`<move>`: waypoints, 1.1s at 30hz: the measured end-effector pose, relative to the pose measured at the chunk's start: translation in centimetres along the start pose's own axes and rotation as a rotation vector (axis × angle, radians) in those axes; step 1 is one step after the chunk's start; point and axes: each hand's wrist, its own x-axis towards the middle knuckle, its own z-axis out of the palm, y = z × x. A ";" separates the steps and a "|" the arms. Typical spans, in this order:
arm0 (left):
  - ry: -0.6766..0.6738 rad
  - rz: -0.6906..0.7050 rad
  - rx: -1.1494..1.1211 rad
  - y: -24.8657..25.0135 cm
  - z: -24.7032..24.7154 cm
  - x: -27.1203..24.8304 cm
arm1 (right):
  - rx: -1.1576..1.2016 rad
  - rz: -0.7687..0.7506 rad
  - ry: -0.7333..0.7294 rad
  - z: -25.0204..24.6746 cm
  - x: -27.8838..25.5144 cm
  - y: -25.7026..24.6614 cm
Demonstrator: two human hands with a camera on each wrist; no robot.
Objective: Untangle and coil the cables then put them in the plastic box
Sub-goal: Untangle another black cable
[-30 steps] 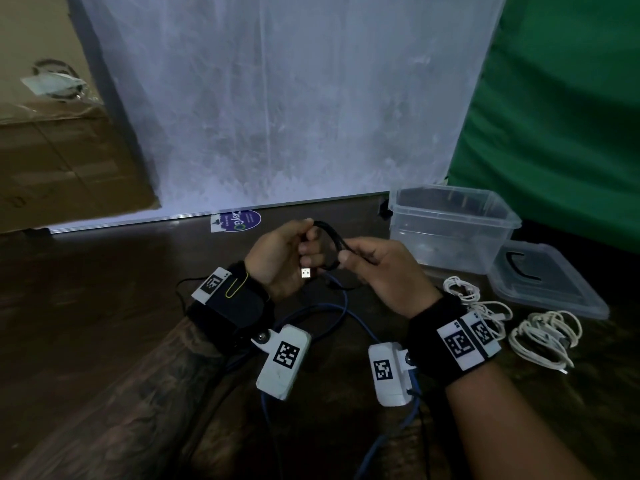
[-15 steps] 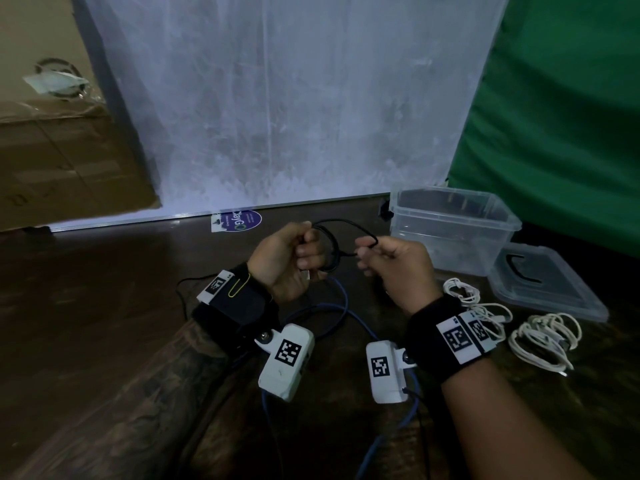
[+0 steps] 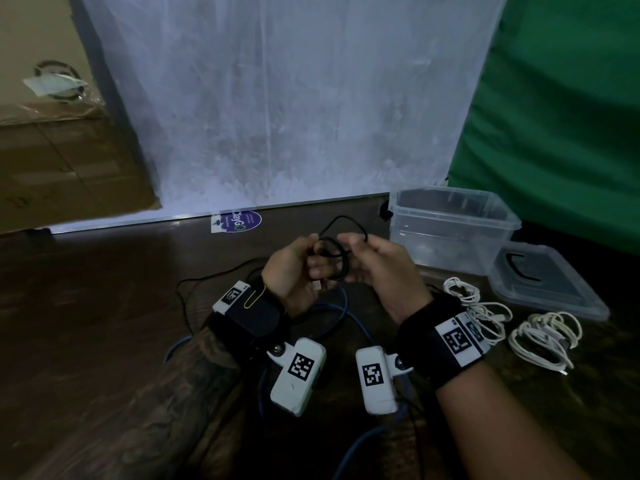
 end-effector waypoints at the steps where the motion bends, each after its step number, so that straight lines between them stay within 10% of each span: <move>1: 0.055 0.043 0.031 -0.2 0.3 0.0 | -0.024 -0.005 -0.031 0.2 -0.1 -0.1; 11: 0.007 0.159 0.262 -1.3 2.3 -1.0 | -0.166 -0.125 0.162 -0.8 0.1 -0.1; 29: -0.066 0.315 0.557 -2.1 -0.3 0.2 | 0.301 0.094 -0.027 -1.3 0.2 -1.4; 33: -0.076 0.198 0.580 -1.7 -0.2 0.1 | 0.336 0.012 0.127 -2.9 0.6 -1.8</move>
